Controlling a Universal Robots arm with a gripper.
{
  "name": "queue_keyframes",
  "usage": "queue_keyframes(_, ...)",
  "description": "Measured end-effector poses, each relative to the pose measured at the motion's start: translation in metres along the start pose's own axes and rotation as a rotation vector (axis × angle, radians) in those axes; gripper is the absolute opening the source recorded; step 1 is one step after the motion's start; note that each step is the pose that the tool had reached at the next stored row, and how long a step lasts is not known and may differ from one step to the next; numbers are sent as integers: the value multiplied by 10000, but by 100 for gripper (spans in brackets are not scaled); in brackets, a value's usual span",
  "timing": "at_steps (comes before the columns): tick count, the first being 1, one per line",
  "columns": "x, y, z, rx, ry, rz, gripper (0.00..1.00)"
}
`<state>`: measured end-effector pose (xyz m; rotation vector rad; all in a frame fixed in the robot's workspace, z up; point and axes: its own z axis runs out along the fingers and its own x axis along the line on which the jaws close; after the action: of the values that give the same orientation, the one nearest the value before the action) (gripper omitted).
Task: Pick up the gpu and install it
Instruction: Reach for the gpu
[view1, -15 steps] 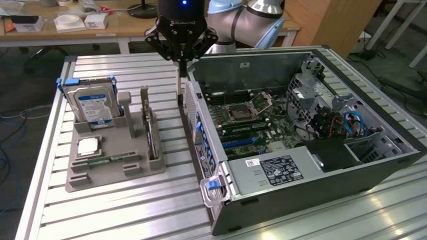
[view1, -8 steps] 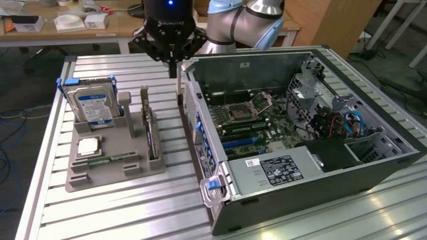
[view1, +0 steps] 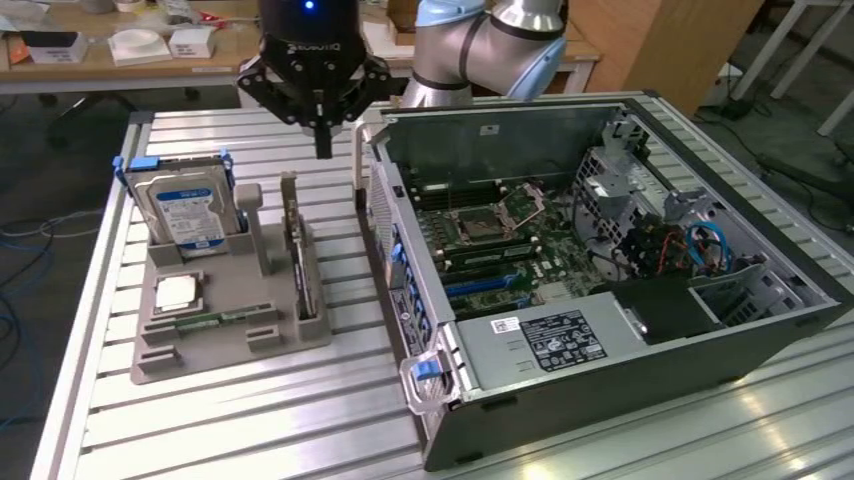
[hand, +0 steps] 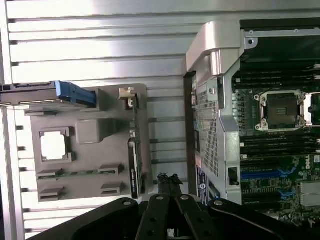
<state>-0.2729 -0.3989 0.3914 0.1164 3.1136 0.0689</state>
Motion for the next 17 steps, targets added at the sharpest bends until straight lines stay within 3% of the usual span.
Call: queue_keyframes(17, 467, -35, -4, 0, 0, 1, 10)
